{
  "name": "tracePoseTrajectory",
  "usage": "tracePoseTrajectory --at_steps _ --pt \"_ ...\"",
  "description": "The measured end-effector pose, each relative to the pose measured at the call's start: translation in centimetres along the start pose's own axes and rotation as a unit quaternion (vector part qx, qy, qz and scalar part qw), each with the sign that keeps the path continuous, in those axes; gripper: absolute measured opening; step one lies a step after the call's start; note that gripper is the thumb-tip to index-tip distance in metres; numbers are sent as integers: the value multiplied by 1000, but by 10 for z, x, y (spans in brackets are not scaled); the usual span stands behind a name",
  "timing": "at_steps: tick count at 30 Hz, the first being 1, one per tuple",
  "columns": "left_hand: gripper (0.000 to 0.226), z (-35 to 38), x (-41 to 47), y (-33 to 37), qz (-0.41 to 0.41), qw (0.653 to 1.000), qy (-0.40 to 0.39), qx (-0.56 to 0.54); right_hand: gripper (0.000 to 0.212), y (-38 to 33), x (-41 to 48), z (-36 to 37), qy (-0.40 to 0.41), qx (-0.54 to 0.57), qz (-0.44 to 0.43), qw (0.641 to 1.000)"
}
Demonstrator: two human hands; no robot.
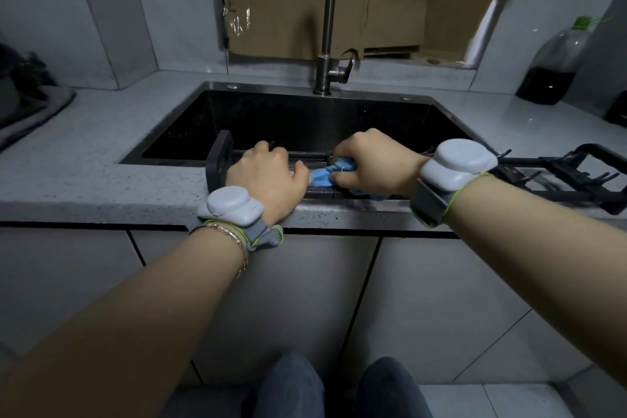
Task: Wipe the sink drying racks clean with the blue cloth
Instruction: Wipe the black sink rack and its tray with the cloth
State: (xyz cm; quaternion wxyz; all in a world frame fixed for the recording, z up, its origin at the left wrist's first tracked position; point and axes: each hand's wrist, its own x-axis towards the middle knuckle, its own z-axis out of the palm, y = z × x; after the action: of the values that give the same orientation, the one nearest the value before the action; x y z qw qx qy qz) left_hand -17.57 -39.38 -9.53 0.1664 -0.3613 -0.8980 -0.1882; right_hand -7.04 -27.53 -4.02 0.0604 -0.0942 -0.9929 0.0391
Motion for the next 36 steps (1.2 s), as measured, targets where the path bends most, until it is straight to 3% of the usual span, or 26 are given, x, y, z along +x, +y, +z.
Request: tracePoseTrajectory --at_steps 2,3,5,6,7,9,11,13,17,21,27,32,36 --pt "40 -1 -1 0 2 1000 -3 -7 12 6 -1 8 60 48 23 997" --pt "40 -1 -1 -1 4 1000 -3 -7 10 11 -3 11 135 116 63 982" --pt "40 -1 -1 -1 4 1000 -1 -7 5 21 -9 11 325 293 150 887" --pt "40 -1 -1 0 3 1000 -1 -6 7 23 -15 10 381 335 155 847" --pt "40 -1 0 0 2 1000 0 -5 7 22 -19 10 389 333 140 848" --pt "40 0 0 1 2 1000 1 0 6 14 -28 15 315 263 63 910" --pt "39 -1 0 0 -5 1000 1 3 17 3 -27 26 187 140 -20 972" --pt "39 0 0 1 -6 1000 -4 4 25 0 -21 34 103 72 -37 991" --pt "39 -1 0 -1 1 1000 -6 0 19 2 -16 24 87 150 -7 985" --pt "39 0 0 -1 1 1000 -3 0 17 6 -15 14 22 154 15 988" --pt "39 -1 -1 2 -13 1000 4 -2 25 -10 -6 26 91 157 60 982" --pt "38 -1 -1 1 -10 1000 -1 -9 22 -4 -10 11 -19 138 21 990" --pt "36 0 -1 1 -15 1000 -1 -13 32 -14 -5 27 45 97 60 992"
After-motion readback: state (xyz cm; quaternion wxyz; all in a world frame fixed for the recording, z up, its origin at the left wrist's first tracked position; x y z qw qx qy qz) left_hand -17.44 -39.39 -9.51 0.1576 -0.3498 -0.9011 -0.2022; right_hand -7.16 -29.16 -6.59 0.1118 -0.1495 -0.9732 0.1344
